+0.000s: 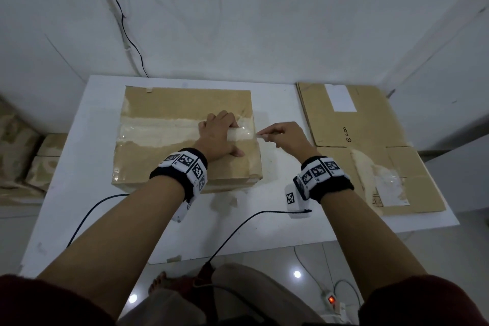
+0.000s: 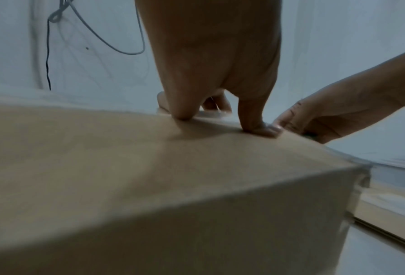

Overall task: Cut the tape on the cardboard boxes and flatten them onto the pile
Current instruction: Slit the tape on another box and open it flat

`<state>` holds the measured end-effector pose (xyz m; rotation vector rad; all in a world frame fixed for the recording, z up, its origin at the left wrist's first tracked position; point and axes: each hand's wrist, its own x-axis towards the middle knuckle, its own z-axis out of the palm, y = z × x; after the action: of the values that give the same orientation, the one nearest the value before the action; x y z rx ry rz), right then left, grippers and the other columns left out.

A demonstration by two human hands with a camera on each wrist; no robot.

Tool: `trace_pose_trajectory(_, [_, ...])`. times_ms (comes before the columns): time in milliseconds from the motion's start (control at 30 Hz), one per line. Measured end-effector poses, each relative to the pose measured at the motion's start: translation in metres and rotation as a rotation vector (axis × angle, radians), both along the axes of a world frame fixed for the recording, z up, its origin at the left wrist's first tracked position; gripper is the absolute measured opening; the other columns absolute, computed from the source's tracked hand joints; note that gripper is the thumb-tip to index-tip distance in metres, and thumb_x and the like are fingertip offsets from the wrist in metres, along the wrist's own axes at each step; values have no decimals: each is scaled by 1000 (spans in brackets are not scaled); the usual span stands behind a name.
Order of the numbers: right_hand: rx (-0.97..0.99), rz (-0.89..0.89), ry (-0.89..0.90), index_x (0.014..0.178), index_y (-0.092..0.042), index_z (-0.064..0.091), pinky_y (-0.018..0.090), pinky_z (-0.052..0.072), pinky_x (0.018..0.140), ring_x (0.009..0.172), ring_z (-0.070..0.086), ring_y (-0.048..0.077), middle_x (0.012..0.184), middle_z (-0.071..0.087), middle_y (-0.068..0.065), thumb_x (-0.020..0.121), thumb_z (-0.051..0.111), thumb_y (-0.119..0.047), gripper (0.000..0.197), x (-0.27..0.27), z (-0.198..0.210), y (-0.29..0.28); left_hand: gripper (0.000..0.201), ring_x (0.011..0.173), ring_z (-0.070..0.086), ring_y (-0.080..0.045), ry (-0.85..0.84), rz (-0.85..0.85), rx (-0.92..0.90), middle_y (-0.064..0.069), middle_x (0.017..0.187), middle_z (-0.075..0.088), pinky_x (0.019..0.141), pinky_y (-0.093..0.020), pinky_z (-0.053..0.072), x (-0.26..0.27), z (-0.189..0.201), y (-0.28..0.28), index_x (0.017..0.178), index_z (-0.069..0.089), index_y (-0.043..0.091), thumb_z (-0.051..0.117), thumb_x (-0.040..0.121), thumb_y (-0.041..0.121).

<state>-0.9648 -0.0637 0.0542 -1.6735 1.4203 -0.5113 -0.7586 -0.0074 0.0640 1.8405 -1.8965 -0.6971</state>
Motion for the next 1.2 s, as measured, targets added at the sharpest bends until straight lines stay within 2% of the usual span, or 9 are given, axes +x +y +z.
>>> trace_pose_trajectory(200, [57,-84,-133,101,-12,74,11,38,50,61,59,0,79,67,-6,90,66,-8,14,-10,-11,18,62,97,35,-17,-175,24,-264,5,105,45,73,-29,14,13,33,-14,103,49,17,87,56,30])
trace_pose_trajectory(333, [32,-230,-215,111,-20,71,24,47,62,69,67,12,90,71,1,91,67,-21,20,-9,-14,13,54,87,49,-25,-275,14,-392,-5,98,56,71,-31,31,10,43,-1,97,52,12,87,57,25])
trace_pose_trajectory(433, [47,-241,-277,107,-13,73,25,52,64,68,69,13,91,72,2,91,69,-18,18,-4,-8,12,50,81,56,-21,-453,25,-178,0,93,61,69,-33,45,2,60,20,98,53,16,78,69,47])
trace_pose_trajectory(500, [35,-230,-302,101,-11,74,26,53,63,67,70,16,90,72,5,90,69,-18,14,2,-7,13,77,92,54,-20,-479,-48,20,2,100,57,83,-35,47,-2,54,40,106,53,19,68,56,77])
trace_pose_trajectory(567, [8,-219,-318,101,-10,73,24,52,60,68,71,18,89,72,9,90,69,-19,15,8,-9,16,96,111,42,-22,-383,-160,206,-1,117,44,98,-40,38,-5,41,60,121,46,22,61,51,85])
trace_pose_trajectory(667, [-101,-146,-225,98,-14,75,20,50,57,68,71,16,86,73,5,89,70,-23,14,16,-16,23,81,118,32,-23,-218,-146,229,-3,127,33,101,-37,29,-3,15,73,129,42,24,62,68,73])
trace_pose_trajectory(933, [-269,-115,-106,105,-14,75,17,56,70,70,69,8,86,74,1,91,67,-12,16,20,-37,34,87,118,35,-26,-464,71,31,-7,130,35,106,-38,16,0,-32,67,132,33,16,71,68,62])
trace_pose_trajectory(1067, [-158,-13,-22,100,-13,68,20,51,53,62,68,11,87,69,6,94,61,-15,9,16,-26,21,80,113,34,-27,-378,55,86,-6,121,32,99,-38,25,-7,-14,52,122,36,20,78,62,50])
trace_pose_trajectory(1200, [-232,-39,-21,96,-10,57,21,46,65,79,59,13,93,64,6,94,56,-13,3,13,-18,13,63,123,34,-30,-294,-91,388,-8,130,36,104,-42,30,-2,22,19,126,44,23,70,76,50])
